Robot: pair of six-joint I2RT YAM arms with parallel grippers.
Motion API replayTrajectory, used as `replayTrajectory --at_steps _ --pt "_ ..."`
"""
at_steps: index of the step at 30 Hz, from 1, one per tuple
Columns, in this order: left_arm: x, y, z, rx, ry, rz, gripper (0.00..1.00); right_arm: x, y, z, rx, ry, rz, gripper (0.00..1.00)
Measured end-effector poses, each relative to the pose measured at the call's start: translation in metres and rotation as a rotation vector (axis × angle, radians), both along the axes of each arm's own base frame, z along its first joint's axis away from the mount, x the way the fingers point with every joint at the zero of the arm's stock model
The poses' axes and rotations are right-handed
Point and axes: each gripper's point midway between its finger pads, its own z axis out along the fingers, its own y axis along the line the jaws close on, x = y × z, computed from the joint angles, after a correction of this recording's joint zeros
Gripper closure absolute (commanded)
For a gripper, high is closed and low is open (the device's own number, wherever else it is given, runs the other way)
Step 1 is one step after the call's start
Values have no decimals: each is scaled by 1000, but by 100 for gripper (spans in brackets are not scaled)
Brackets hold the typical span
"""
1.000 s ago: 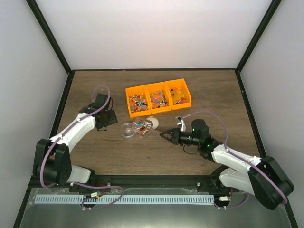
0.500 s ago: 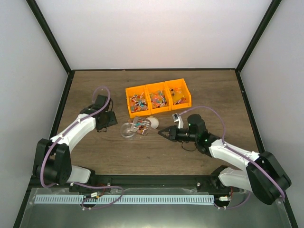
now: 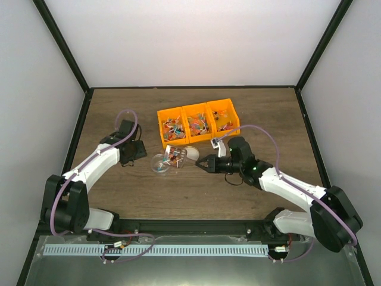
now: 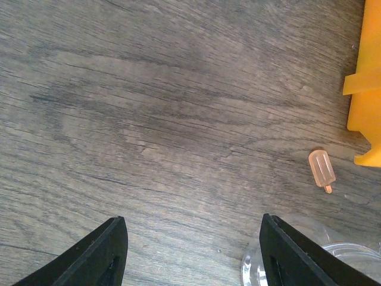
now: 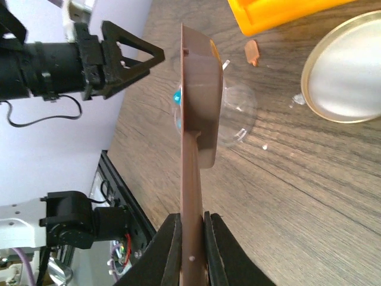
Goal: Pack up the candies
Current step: Place the fake candies in the packing bottle.
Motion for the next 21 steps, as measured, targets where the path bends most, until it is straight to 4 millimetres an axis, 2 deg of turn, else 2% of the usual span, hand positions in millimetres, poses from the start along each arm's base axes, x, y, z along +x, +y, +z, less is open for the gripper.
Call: replayTrajectory --at_steps 4,9,21 --pt "0 0 0 0 -1 0 37 -1 0 -9 -45 6 2 99" --pt "0 0 -1 -1 -2 0 37 -1 8 0 -68 -31 9 99" --pt "0 0 -2 -2 -5 -1 37 4 24 5 -162 -86 7 99"
